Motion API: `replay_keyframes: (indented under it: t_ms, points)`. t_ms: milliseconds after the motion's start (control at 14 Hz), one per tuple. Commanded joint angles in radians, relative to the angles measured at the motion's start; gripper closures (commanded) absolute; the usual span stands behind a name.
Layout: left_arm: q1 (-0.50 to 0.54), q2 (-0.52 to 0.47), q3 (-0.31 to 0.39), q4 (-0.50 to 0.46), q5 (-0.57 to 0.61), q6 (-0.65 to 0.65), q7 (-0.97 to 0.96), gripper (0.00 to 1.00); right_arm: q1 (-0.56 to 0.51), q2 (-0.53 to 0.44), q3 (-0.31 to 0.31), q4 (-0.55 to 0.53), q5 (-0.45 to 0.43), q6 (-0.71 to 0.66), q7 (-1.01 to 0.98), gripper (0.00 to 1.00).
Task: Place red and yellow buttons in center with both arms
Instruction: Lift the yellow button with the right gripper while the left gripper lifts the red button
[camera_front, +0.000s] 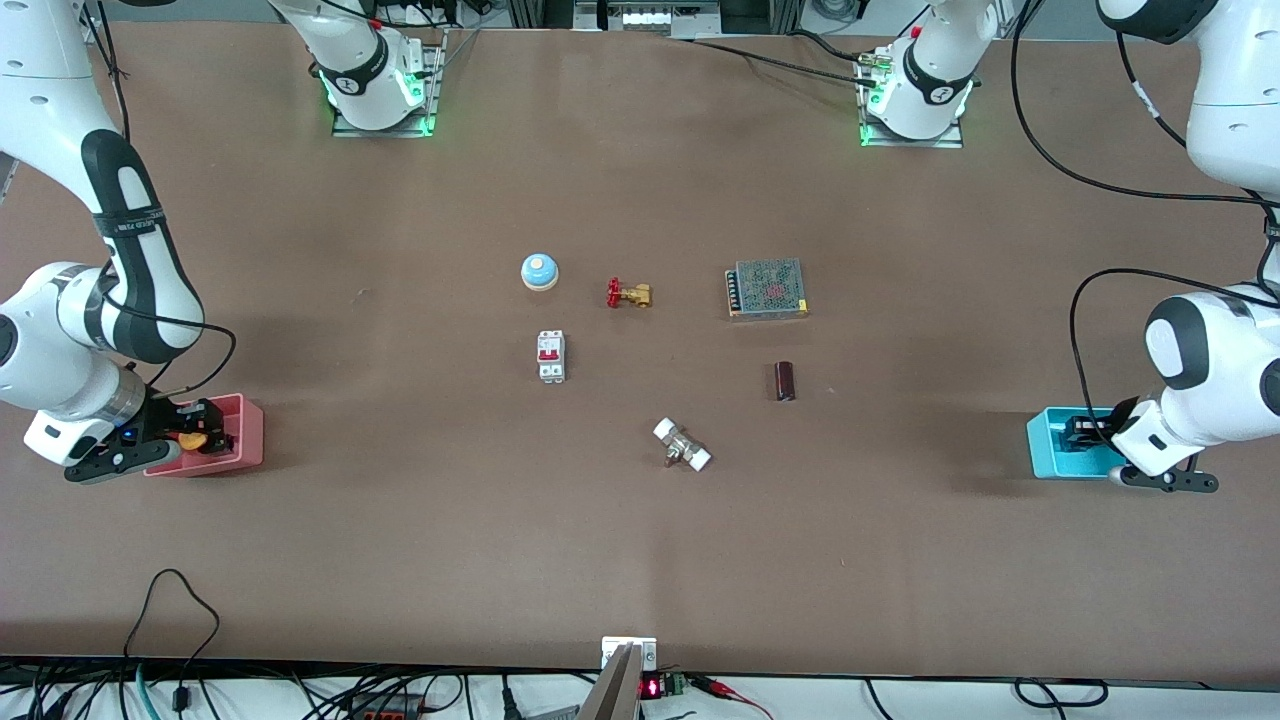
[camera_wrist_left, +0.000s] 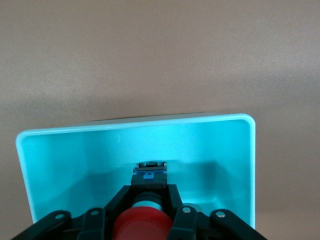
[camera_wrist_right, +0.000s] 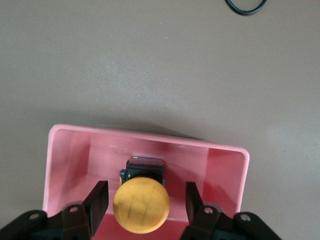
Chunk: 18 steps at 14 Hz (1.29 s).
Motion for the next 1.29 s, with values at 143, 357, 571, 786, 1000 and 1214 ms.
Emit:
replay_keyframes:
  t_ms: [143, 357, 571, 786, 1000, 1214]
  points:
    - [0.0, -0.072, -0.02, 0.06, 0.007, -0.139, 0.016, 0.65, -0.014, 0.0, 0.015, 0.003, -0.004, -0.013, -0.017, 0.53]
    - [-0.041, -0.077, -0.024, 0.221, 0.001, -0.38, 0.003, 0.65, -0.014, 0.0, 0.015, 0.003, -0.004, -0.024, -0.017, 0.62]
    - [-0.121, -0.08, -0.027, 0.245, -0.001, -0.489, -0.123, 0.64, -0.012, -0.002, 0.015, 0.003, -0.006, -0.024, -0.017, 0.62]
    - [-0.201, -0.078, -0.029, 0.214, -0.027, -0.502, -0.229, 0.64, -0.012, -0.044, 0.031, 0.008, -0.006, -0.097, -0.017, 0.62]
    - [-0.251, -0.069, -0.052, 0.182, -0.088, -0.477, -0.353, 0.64, -0.022, -0.19, 0.073, 0.008, 0.0, -0.318, -0.007, 0.62]
    - [-0.304, -0.077, -0.052, 0.046, -0.084, -0.344, -0.436, 0.65, -0.009, -0.327, 0.139, 0.003, 0.002, -0.531, 0.113, 0.62]
